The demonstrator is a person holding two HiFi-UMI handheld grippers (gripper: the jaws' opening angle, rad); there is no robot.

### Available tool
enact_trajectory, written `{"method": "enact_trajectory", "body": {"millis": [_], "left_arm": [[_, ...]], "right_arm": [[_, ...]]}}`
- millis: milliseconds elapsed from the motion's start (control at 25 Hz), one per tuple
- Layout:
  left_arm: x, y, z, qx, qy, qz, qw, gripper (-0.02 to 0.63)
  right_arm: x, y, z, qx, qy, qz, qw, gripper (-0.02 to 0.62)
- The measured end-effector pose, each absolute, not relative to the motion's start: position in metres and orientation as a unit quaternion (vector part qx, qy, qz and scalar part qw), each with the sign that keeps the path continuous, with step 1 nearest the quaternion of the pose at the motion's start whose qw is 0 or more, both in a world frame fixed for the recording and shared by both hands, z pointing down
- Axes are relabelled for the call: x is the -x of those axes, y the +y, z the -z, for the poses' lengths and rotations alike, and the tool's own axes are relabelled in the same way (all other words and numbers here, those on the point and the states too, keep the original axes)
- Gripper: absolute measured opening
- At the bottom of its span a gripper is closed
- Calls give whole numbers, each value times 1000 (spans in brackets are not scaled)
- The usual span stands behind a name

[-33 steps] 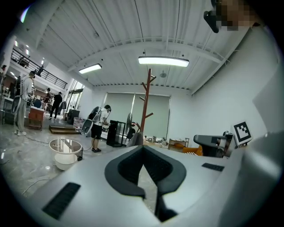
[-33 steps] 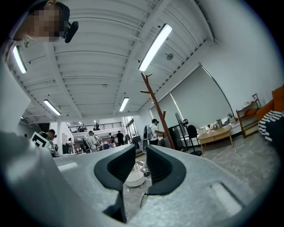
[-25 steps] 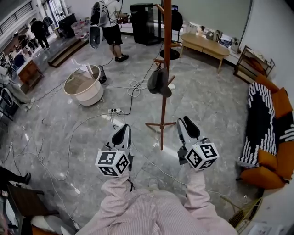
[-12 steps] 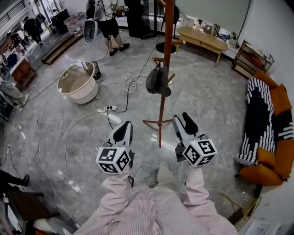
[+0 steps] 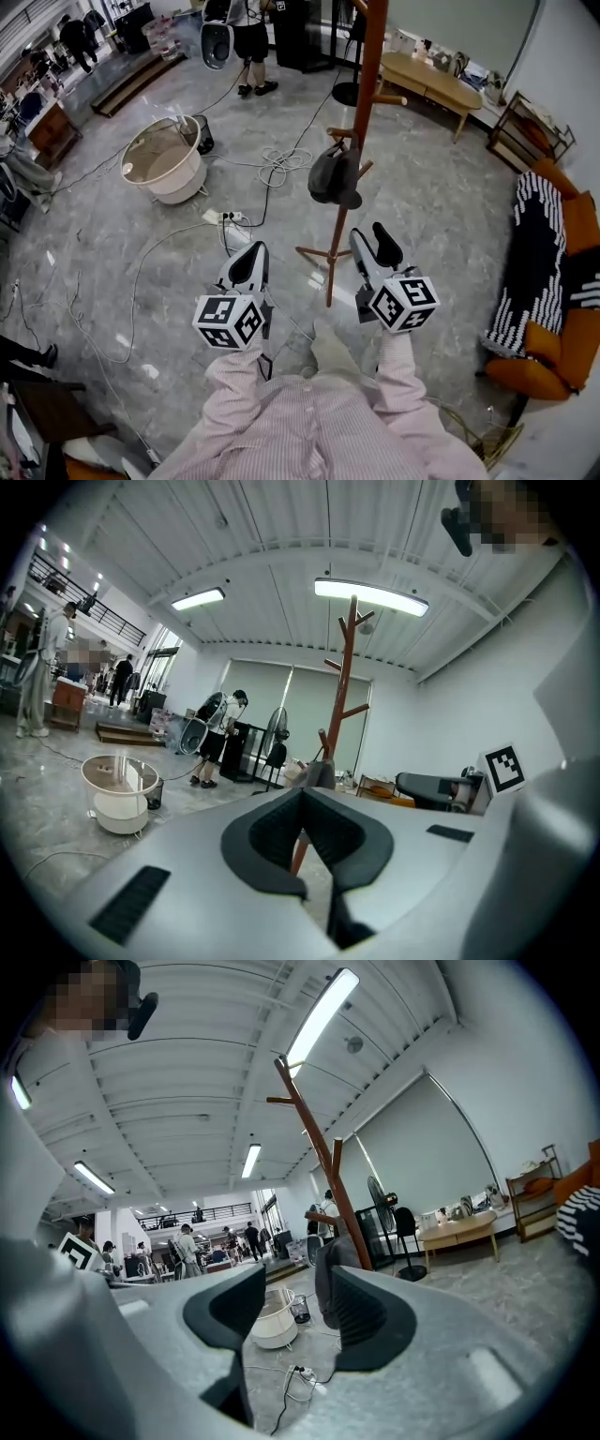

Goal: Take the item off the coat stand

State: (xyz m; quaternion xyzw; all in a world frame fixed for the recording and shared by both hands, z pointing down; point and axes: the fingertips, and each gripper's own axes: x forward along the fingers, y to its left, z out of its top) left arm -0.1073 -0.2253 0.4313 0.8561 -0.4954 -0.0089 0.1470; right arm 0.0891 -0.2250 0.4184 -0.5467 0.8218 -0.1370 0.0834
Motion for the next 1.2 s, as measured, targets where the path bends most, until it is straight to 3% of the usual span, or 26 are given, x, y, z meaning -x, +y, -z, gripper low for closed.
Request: {"method": "enact_trajectory", "body": {"millis": [640, 1200], "left_arm": [[82, -334, -438, -838, -520, 8, 167, 2], [57, -397, -461, -828, -527, -5, 190, 2]], "right_arm": [[-112, -360, -443, 541, 824, 164, 36, 201], [-105, -422, -469, 529, 833, 157, -51, 201]]}}
